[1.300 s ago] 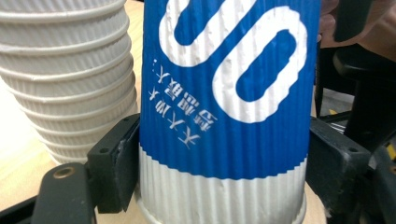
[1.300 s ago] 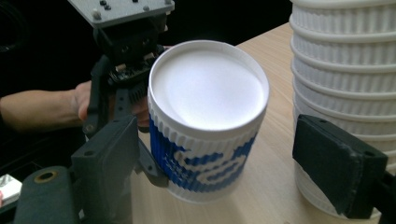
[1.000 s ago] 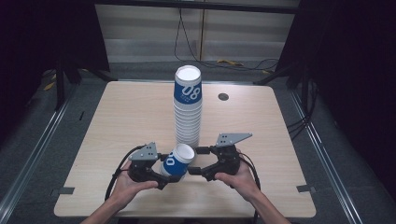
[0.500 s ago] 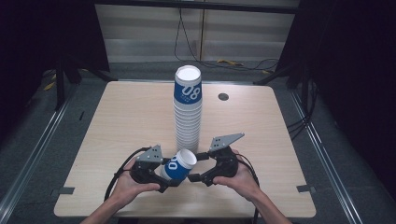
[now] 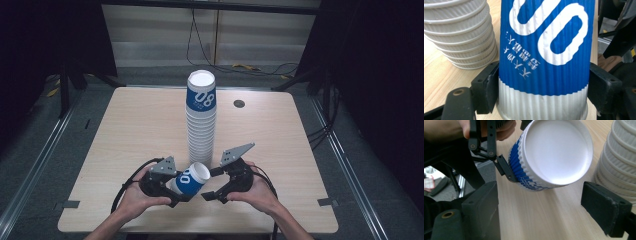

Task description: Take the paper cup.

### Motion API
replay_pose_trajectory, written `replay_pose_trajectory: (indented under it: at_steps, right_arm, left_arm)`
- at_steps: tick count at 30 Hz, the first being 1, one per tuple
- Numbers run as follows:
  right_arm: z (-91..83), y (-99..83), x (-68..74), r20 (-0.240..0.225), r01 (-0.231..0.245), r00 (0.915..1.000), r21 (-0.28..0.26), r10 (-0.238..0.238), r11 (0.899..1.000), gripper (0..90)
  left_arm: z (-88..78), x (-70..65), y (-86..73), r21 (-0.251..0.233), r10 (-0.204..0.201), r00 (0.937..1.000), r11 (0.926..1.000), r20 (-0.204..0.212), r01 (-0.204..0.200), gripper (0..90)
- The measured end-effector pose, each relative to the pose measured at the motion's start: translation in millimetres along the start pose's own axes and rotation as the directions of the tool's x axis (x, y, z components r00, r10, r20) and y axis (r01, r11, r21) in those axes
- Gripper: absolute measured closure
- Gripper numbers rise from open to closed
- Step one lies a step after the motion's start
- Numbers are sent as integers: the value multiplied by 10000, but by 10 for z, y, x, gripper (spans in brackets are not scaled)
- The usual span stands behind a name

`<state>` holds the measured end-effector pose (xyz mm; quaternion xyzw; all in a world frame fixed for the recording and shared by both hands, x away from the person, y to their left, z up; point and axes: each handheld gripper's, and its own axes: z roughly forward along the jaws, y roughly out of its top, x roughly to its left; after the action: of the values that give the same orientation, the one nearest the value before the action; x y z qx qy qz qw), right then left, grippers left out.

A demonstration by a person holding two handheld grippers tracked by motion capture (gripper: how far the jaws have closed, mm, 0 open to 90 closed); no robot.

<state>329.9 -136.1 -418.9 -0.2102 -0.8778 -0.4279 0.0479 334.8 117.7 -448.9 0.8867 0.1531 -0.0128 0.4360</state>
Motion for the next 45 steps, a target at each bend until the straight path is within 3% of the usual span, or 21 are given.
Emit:
replay_pose_trajectory:
  at_steps: [5, 10, 14, 19, 21, 25, 29, 32, 35, 36, 37, 41, 43, 44, 45]
  right_arm:
    - [9, -1, 0, 118, 217, 9997, 322, -221, 9992, 200]
    - [26, 0, 49, 192, 501, 9985, 633, -514, 9967, 216]
    - [53, -7, 54, 329, 792, 9960, 1109, -833, 9907, 207]
    - [76, -11, 48, 598, 893, 9932, 1595, -999, 9832, 192]
    - [99, -14, 37, 660, 951, 9917, 1968, -1100, 9758, 178]
    - [137, -10, 25, 547, 986, 9920, 2321, -1142, 9677, 152]
    - [163, -1, 13, 490, 1184, 9896, 2579, -1354, 9589, 160]
    - [179, -6, -1, 377, 1201, 9902, 2640, -1347, 9570, 176]
    - [198, -12, -5, 306, 1204, 9905, 2827, -1344, 9516, 190]
    - [200, -13, -6, 316, 1119, 9915, 2869, -1261, 9514, 197]
    - [205, -16, -17, 262, 1140, 9916, 2850, -1266, 9517, 205]
    - [219, -22, -32, 180, 1116, 9923, 2935, -1223, 9494, 212]
    - [226, -23, -28, 100, 1185, 9918, 2990, -1273, 9469, 213]
    - [231, -25, -20, 119, 1145, 9922, 3007, -1238, 9468, 215]
    - [233, -23, -16, 106, 1167, 9920, 3035, -1258, 9457, 213]
  left_arm:
    - [9, -26, 29, 441, 438, 9990, 9981, 56, -440, 222]
    - [42, -38, 21, 826, 637, 9979, 9946, -68, -629, 222]
    - [55, -47, 21, 822, 603, 9982, 9948, -43, -597, 223]
    - [61, -46, 24, 1145, 818, 9966, 9902, -54, -806, 224]
    - [67, -67, 30, 1240, 939, 9955, 9880, -96, -920, 224]
    - [77, -84, 35, 1350, 1073, 9938, 9855, -283, -1025, 224]
    - [87, -111, 57, 1695, 1391, 9899, 9765, -263, -1328, 224]
    - [103, -131, 60, 1745, 1391, 9901, 9756, -211, -1333, 224]
    - [134, -153, 69, 1987, 1555, 9873, 9691, -331, -1459, 224]
    - [150, -163, 63, 1888, 1524, 9874, 9718, -434, -1417, 224]
    - [149, -164, 69, 2028, 1547, 9873, 9685, -347, -1446, 225]
    - [165, -175, 68, 2045, 1612, 9866, 9669, -244, -1529, 224]
    - [166, -173, 76, 2166, 1790, 9837, 9611, -164, -1713, 224]
    - [169, -189, 74, 2152, 1633, 9865, 9640, -154, -1562, 225]
    - [170, -191, 79, 2204, 1658, 9862, 9620, -28, -1611, 225]
